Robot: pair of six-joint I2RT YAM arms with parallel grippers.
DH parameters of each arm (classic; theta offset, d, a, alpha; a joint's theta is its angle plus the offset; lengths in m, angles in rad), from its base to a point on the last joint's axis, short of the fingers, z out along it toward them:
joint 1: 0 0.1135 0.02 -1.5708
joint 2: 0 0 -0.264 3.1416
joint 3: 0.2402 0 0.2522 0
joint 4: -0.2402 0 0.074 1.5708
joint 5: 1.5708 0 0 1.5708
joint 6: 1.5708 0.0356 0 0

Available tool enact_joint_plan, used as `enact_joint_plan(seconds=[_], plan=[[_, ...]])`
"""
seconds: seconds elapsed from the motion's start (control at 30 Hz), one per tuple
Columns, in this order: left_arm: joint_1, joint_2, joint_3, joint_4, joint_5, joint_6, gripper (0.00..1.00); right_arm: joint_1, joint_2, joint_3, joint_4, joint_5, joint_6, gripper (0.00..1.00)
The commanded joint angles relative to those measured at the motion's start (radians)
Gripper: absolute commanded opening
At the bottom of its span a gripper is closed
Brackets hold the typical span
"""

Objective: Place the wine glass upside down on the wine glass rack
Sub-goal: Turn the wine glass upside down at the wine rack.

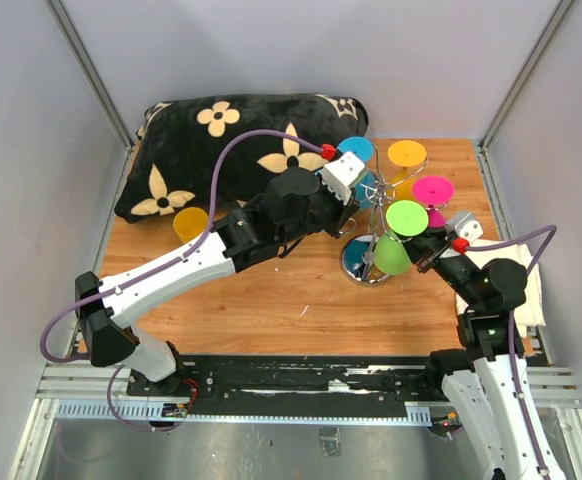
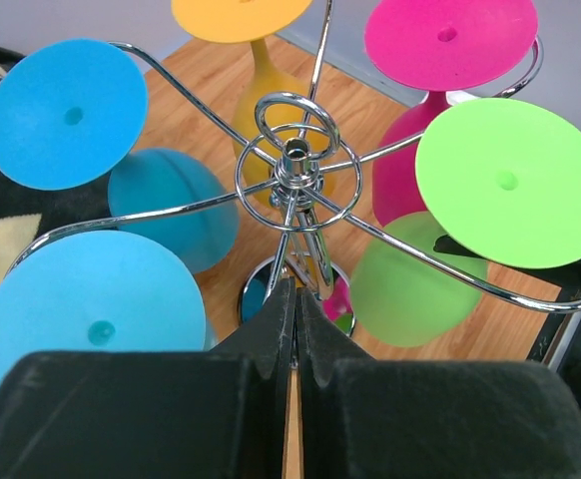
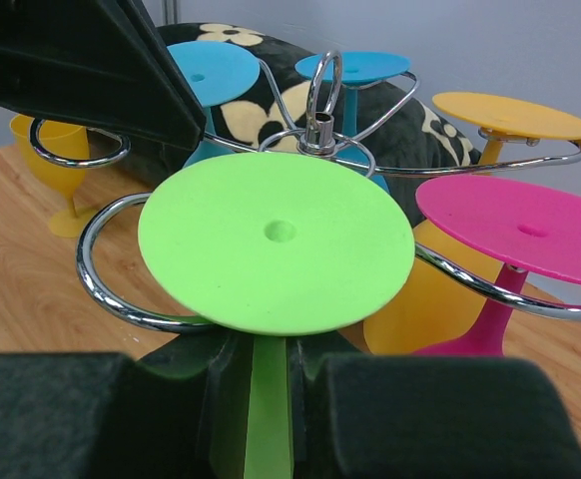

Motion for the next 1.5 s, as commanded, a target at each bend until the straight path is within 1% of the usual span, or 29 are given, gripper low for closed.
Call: enact_joint_plan(seconds=[0.0, 0.07, 0.13, 0.23, 0.33, 0.57, 0.6, 0.8, 0.93, 1.1, 1.23, 1.3, 1.47], plan=[[-0.002, 0.029, 0.005, -0.074, 0.027, -0.006, 0.04, -0.009, 0.003, -0.010, 0.048, -0.039, 0.002, 0.01], [-0.002, 0.028, 0.010, -0.075, 0.027, -0.010, 0.04, -0.009, 0.003, -0.009, 0.034, -0.016, 0.001, 0.01], [-0.002, 0.020, 0.019, -0.075, 0.017, -0.012, 0.09, -0.009, 0.003, -0.008, 0.016, 0.002, -0.007, 0.01], [-0.002, 0.005, 0.038, -0.074, -0.003, -0.016, 0.20, -0.009, -0.006, -0.015, 0.011, 0.011, -0.015, 0.01], [-0.001, -0.012, 0.058, -0.066, -0.019, -0.025, 0.33, -0.009, -0.011, -0.018, 0.008, 0.013, -0.018, 0.01], [-0.002, -0.026, 0.114, -0.008, -0.054, -0.043, 0.58, -0.009, -0.004, -0.017, 0.009, 0.012, -0.026, 0.01], [-0.001, -0.020, 0.130, -0.002, -0.054, -0.048, 0.60, -0.010, -0.005, -0.017, 0.008, 0.013, -0.028, 0.01], [-0.002, 0.072, 0.256, 0.010, -0.037, -0.083, 0.61, -0.009, -0.003, -0.027, 0.008, 0.020, -0.027, 0.01], [-0.002, 0.148, 0.348, -0.008, -0.017, -0.103, 0.61, -0.009, -0.005, -0.031, 0.008, 0.027, -0.025, 0.01], [-0.007, 0.251, 0.469, -0.076, -0.004, -0.116, 0.60, -0.010, -0.007, -0.031, 0.008, 0.031, -0.025, 0.01], [-0.029, 0.317, 0.544, -0.134, -0.037, -0.106, 0.58, -0.009, -0.009, -0.032, 0.008, 0.035, -0.024, 0.01], [-0.043, 0.344, 0.573, -0.158, -0.077, -0.095, 0.55, -0.009, -0.011, -0.033, 0.007, 0.037, -0.023, 0.01], [-0.049, 0.375, 0.587, -0.190, -0.152, -0.092, 0.43, -0.010, -0.012, -0.033, 0.007, 0.037, -0.021, 0.01]])
